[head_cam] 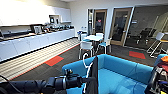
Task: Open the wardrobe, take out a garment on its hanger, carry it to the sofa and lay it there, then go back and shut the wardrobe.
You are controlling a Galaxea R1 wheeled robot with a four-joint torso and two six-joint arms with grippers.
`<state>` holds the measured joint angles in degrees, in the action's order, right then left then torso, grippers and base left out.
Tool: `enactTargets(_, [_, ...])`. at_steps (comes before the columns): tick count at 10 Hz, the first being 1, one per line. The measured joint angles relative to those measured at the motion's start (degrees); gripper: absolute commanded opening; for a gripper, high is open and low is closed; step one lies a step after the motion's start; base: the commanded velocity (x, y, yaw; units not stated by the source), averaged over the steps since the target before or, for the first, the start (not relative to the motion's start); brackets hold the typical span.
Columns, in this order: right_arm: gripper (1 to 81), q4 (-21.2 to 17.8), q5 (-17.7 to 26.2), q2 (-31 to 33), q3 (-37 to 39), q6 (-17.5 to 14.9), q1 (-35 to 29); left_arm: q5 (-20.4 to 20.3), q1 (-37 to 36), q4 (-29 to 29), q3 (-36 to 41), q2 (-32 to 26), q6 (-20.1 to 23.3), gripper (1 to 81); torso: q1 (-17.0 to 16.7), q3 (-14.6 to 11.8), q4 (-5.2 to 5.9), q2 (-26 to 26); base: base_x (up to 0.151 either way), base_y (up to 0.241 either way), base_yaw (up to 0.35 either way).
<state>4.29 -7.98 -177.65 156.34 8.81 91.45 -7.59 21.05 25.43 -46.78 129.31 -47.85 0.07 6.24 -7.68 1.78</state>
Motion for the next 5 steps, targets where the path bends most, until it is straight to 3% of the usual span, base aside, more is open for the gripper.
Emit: enactTargets(5, [81.1, 0.0, 0.02, 0.0, 0.0, 0.0, 0.0, -0.09, -0.02, 0.04, 0.2, -0.28, 0.0, 1.0, 0.0, 0.0, 0.0, 0.0, 0.0, 0.0, -0.318])
